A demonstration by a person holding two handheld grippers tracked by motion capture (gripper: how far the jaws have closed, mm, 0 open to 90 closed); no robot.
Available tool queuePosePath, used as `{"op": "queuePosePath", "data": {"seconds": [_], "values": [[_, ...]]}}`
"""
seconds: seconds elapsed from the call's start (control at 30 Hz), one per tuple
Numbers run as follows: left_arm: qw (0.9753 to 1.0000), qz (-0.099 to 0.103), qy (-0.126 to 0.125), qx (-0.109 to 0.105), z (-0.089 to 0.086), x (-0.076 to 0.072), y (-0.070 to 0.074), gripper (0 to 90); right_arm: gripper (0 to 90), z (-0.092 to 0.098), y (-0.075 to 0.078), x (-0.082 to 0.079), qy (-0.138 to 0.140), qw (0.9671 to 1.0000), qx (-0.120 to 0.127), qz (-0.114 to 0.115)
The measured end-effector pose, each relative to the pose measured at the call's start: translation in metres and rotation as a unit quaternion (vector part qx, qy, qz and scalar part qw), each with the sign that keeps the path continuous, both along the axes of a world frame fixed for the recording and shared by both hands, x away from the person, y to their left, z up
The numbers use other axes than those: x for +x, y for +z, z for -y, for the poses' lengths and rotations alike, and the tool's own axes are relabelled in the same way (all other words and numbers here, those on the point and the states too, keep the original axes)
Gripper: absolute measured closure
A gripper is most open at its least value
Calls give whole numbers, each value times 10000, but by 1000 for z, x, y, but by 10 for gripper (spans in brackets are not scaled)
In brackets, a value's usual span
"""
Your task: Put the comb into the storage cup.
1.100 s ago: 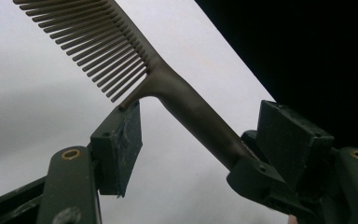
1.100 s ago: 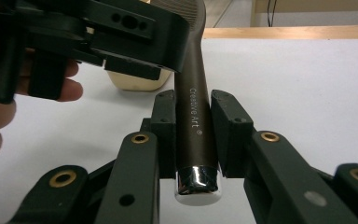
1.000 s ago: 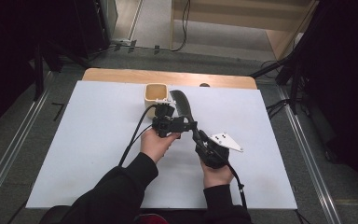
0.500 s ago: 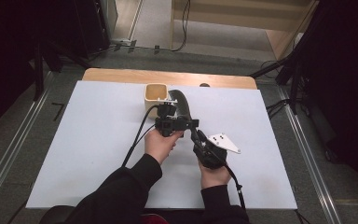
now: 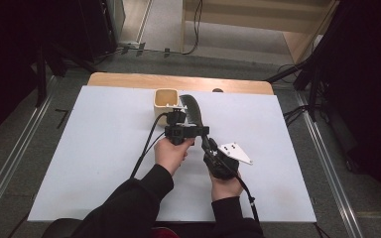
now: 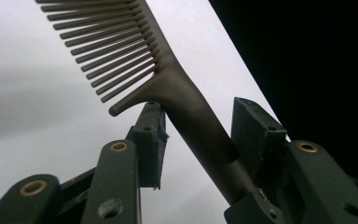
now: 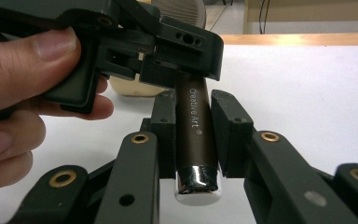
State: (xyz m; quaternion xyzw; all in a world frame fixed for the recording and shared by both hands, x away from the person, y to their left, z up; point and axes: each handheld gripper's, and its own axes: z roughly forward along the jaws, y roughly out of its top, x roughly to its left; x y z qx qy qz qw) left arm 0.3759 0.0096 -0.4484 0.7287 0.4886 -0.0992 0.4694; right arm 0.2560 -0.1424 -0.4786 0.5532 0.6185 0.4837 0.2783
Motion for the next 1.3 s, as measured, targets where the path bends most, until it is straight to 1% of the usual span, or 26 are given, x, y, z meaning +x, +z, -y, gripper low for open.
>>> {"op": "queuePosePath", "data": {"seconds": [0.07, 0.23, 0.27, 0.33, 0.43, 0.47, 0.5, 0.53, 0.57, 0.67, 0.9, 0.97, 1.03, 1.1, 1.13, 1.2, 1.3], "values": [[10000, -42, -8, -29, -1, 0, 0, 579, 701, -1, -1, 0, -5, 10000, 10, -23], [9997, -103, -16, -229, -4, 1, -1, 610, 701, -1, -1, 1, 10, 10000, 26, -42], [9995, -132, -13, -289, -5, 1, -2, 618, 701, -1, -1, 1, 23, 10000, 20, -62], [9993, -162, -27, -332, -6, 1, -3, 629, 701, -2, -2, 2, 34, 10000, -29, -61], [9989, -223, -59, -405, -8, 2, -4, 643, 701, -2, -2, 2, 58, 9999, -25, -141], [9983, -272, -55, -517, -9, 3, -4, 651, 700, -2, -3, 3, 79, 9999, -32, -143], [9978, -315, -62, -571, -9, 3, -4, 668, 700, -1, -3, 3, 84, 9998, -23, -169], [9978, -312, -66, -582, -9, 3, -4, 673, 700, -1, -3, 4, 99, 9998, -5, -188], [9979, -284, -69, -574, -9, 3, -4, 676, 700, -1, -3, 4, 110, 9998, -20, -192], [9976, -287, -91, -624, -10, 3, -3, 684, 700, -1, -2, 5, 131, 9996, -90, -233], [9971, -304, -158, -675, -11, 3, -2, 705, 696, 0, -3, 8, 249, 9991, -32, -328], [9967, -338, -184, -718, -11, 3, -2, 711, 693, 1, -3, 8, 285, 9991, -44, -327], [9958, -377, -208, -808, -12, 4, -2, 717, 690, 1, -2, 8, 293, 9990, -94, -319], [9955, -376, -220, -847, -12, 4, -1, 720, 681, 1, -2, 7, 340, 9990, -158, -243], [9953, -379, -234, -862, -13, 4, 0, 722, 675, 2, -2, 8, 361, 9990, -177, -215], [9954, -349, -263, -854, -13, 3, 1, 725, 653, 3, -1, 8, 423, 9987, -172, -229], [9956, -341, -268, -828, -14, 3, 1, 726, 591, 5, -1, 9, 474, 9985, -199, -178]]}}
